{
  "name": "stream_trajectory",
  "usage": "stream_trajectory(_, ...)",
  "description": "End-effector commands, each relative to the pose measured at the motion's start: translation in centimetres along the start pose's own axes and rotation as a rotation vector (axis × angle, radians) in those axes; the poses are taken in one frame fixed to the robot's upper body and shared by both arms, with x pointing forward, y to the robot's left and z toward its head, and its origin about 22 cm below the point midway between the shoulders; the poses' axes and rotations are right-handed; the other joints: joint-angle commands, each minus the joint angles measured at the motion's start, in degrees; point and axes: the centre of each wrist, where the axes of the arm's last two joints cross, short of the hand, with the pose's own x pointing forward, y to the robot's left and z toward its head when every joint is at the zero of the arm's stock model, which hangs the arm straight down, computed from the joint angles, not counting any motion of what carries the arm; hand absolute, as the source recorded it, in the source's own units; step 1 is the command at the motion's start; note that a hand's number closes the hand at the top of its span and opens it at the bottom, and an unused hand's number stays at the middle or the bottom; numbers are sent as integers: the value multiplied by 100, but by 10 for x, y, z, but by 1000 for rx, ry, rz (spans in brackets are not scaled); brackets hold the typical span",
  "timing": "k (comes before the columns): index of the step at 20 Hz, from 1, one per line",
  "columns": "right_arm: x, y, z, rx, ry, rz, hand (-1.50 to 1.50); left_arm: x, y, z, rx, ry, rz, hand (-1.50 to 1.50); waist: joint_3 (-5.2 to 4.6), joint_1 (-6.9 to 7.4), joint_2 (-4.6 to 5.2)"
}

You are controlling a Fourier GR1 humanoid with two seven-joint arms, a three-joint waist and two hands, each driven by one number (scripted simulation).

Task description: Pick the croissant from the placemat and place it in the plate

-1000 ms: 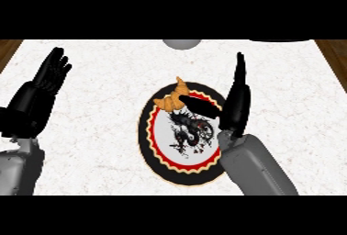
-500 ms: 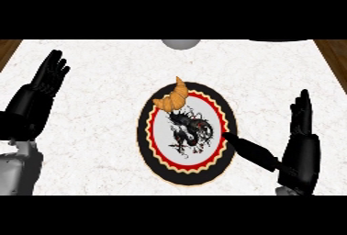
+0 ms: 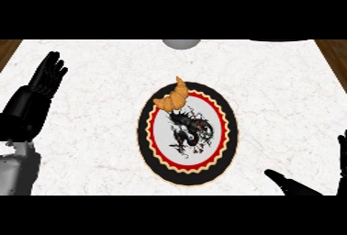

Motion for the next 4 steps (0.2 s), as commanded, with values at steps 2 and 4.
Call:
stream_trajectory(2,-19,-38,7,-9,-23,15,-150,-2,7,-12,6,-3,0,0,0,-14,4)
stream_trajectory(4,-20,-51,-5,-21,-21,82,-150,7,4,-8,-12,-2,-4,0,-3,16,5)
